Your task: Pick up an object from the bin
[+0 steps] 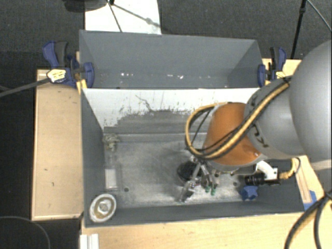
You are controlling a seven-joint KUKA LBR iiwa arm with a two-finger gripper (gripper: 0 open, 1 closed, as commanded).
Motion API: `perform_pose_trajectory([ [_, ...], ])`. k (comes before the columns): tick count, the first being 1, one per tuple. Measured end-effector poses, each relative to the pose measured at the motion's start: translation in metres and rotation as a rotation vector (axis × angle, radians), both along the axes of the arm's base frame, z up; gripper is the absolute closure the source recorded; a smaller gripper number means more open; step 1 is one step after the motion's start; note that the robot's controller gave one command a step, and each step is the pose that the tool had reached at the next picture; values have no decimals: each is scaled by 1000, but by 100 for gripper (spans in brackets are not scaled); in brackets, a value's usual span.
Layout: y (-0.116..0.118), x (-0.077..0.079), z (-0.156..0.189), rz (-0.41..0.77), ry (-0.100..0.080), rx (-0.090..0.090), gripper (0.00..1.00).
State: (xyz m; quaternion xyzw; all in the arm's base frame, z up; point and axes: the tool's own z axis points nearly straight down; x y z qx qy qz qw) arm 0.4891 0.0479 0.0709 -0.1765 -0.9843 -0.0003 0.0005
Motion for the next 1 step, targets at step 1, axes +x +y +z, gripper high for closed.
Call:
perform_pose_trajectory([
  [1,0,0,1,-3,-2,0,0],
])
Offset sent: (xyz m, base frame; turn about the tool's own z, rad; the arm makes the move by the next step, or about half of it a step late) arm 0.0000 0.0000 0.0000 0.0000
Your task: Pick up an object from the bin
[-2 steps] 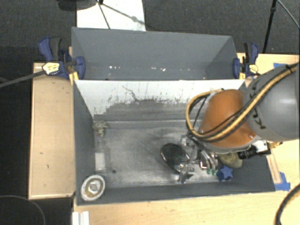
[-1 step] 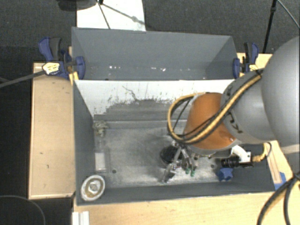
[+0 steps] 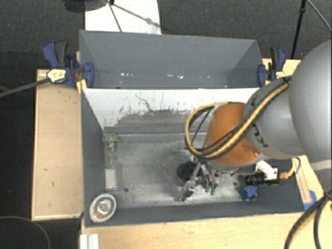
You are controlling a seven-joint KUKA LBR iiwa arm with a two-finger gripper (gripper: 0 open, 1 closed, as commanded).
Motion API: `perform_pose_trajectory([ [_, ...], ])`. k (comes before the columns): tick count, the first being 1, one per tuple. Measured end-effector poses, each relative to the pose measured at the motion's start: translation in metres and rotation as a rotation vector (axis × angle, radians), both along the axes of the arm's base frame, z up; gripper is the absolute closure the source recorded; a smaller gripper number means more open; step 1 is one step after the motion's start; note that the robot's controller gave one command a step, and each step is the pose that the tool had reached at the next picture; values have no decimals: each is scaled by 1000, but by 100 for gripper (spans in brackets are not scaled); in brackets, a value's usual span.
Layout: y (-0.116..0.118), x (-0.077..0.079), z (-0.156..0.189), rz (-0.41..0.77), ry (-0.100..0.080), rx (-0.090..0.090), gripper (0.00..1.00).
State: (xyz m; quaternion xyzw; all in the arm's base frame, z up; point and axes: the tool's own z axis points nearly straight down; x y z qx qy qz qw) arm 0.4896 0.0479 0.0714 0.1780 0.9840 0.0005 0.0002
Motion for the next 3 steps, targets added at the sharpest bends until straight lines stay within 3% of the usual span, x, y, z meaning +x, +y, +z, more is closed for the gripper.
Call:
perform_pose_trajectory([
  [1,1,0,1,-1,1,2,100],
  [2,2,2,83,3,-7,1,100],
  [3,2,2,89,6,-2,0,100],
])
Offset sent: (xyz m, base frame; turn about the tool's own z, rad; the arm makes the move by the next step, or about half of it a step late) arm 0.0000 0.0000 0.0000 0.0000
